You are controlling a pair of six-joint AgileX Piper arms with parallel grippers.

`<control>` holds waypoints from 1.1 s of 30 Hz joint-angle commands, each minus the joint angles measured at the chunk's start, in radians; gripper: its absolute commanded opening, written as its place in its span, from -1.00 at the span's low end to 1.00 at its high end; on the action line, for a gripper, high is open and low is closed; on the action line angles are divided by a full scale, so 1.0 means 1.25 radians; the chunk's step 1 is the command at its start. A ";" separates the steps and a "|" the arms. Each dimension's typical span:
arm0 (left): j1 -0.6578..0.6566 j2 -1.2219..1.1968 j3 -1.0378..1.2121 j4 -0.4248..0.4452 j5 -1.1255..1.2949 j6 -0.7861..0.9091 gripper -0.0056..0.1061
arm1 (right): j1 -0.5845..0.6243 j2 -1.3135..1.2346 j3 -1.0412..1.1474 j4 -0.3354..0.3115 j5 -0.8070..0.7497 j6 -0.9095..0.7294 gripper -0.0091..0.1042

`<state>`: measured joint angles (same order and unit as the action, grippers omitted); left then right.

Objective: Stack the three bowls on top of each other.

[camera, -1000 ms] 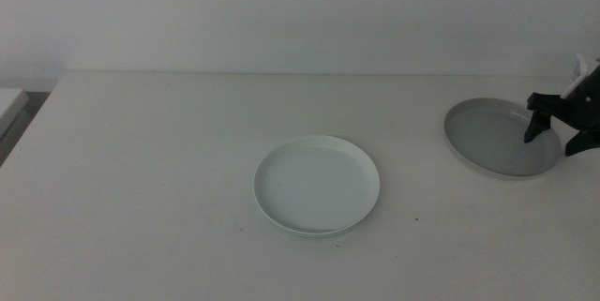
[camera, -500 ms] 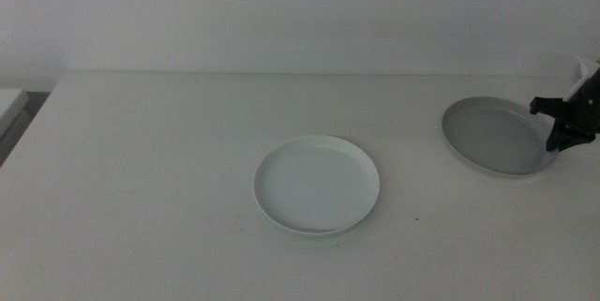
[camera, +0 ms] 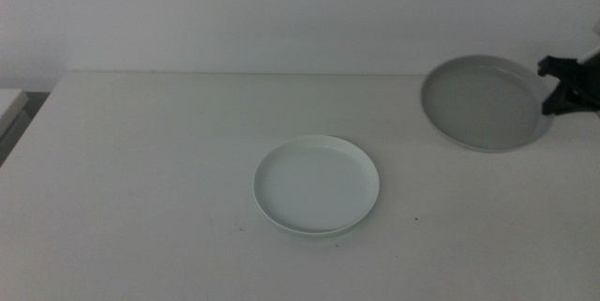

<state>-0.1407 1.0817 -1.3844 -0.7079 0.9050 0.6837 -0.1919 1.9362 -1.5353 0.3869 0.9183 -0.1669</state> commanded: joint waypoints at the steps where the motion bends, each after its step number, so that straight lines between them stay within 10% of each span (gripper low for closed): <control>1: 0.001 -0.003 0.005 -0.003 -0.005 0.000 0.78 | 0.029 -0.053 0.018 0.040 0.007 -0.029 -0.88; 15: 0.001 -0.003 0.005 -0.003 -0.005 0.000 0.78 | 0.387 -0.025 0.020 -0.002 -0.005 0.058 -0.88; 33: 0.001 -0.003 0.005 -0.003 -0.005 0.000 0.78 | 0.449 0.067 0.020 0.010 -0.056 0.093 -0.88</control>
<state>-0.1407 1.0817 -1.3844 -0.7079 0.9050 0.6837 0.3586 2.0156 -1.5128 0.3925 0.8593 -0.0522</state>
